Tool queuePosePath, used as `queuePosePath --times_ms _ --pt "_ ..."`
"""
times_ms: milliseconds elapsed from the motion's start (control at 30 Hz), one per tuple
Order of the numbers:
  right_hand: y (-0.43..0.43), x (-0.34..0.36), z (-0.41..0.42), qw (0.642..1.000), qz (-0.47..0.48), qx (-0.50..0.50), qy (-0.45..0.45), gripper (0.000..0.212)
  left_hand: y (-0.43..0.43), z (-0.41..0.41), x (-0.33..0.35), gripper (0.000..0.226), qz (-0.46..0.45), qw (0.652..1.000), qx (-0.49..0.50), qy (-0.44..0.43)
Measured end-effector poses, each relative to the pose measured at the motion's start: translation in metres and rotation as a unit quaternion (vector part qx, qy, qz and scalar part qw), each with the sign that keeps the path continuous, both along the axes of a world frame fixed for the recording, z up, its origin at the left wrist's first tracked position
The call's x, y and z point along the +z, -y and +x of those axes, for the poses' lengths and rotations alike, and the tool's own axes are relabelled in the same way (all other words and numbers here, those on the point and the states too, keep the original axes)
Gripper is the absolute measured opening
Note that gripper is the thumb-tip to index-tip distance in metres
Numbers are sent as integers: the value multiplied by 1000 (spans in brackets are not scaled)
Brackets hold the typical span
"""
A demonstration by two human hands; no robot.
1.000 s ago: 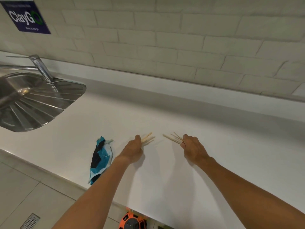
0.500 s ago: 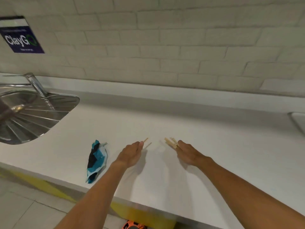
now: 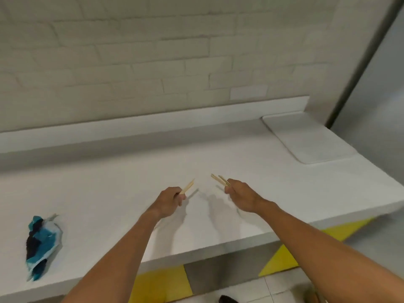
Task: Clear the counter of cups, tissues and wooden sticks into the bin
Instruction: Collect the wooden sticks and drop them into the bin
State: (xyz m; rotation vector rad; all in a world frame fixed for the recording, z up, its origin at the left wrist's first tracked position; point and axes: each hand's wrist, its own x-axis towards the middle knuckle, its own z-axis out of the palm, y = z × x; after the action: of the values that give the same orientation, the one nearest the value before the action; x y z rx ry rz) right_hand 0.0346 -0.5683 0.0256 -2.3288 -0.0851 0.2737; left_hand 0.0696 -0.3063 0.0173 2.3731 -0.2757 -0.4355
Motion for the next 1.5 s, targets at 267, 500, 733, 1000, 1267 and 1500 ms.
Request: queuePosePath --times_ms 267,500,733,1000,1267,1500 --pt "137 -7 -82 972 59 -227 -12 24 161 -9 13 25 -35 988 -150 -4" --pt "262 -34 -165 927 92 -363 40 16 319 -42 11 26 -31 962 -271 -24" --pt "401 -65 -242 896 91 -426 -87 12 492 -110 -21 24 -76 931 -348 -78" --pt "484 -151 -278 843 192 -449 -228 13 602 -163 -137 21 -24 939 -284 -195" --pt "527 -312 -291 749 260 -519 -319 17 650 -192 -302 16 11 930 -174 -323" --pt "545 -445 -282 698 287 -541 -371 24 679 -197 -436 24 50 938 -118 -322"
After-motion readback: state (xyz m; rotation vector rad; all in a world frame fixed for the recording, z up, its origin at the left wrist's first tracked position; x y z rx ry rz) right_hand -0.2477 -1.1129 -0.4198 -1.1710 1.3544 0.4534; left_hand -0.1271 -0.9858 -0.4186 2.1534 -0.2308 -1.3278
